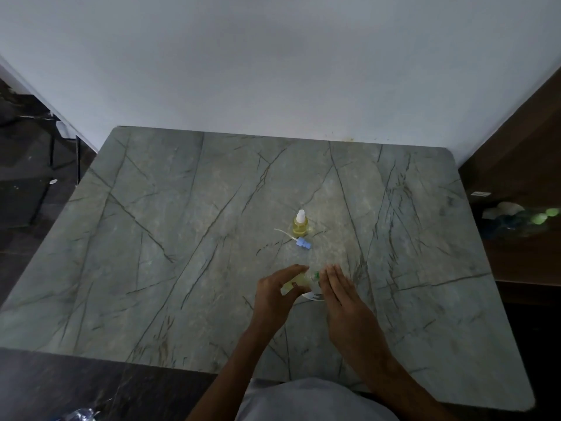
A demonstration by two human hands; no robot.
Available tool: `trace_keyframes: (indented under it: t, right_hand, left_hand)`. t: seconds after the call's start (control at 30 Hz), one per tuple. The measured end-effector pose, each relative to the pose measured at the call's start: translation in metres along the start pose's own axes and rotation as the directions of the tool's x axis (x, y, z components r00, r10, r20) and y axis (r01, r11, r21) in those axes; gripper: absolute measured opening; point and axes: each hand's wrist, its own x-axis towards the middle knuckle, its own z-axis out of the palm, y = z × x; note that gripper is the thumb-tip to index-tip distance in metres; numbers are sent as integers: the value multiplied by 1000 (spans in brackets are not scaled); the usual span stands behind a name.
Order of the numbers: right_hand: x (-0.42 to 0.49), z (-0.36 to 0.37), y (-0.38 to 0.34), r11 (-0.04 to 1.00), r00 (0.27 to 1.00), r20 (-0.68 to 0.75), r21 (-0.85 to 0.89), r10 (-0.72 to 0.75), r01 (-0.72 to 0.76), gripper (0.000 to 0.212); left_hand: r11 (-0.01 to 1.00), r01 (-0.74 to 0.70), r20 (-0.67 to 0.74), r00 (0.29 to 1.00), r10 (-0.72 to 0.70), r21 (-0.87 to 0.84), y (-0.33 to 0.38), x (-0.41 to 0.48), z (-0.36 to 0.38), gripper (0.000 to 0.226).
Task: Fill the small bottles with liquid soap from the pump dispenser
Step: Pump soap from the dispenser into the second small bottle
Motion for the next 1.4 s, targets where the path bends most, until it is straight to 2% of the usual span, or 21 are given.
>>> trace_keyframes:
  t: [0.27,0.43,0.57,0.87,1.07,1.4]
  right_hand:
    - [2,2,2,999,999,-36,-19,-32,31,52]
    - [0,8,5,994,994,-68,-81,-80,75,69]
    - [-1,9,3,998,998,-50,-53,-48,45,56]
    - [3,0,5,998,999,5,-45,-49,49,49]
    - [1,3,5,997,997,-38,-37,-70,69,50]
    - [3,12,8,994,995,-51,-68,-86,82,60]
  left_hand:
    - [1000,-6,-3,1000,6,-2,-2,1,1,40]
    - [1000,-1,4,1000,1,7,-2,-1,3,40]
    - [1000,11,10,1000,-11,4,-2,0,3,41]
    - [1000,-19,-16,1000,19,12,5,1,1,39]
    - [1000,-8,-31,999,7,-27,4,1,1,41]
    - [1000,14,-27,1000,-14,4,-2,2,3,44]
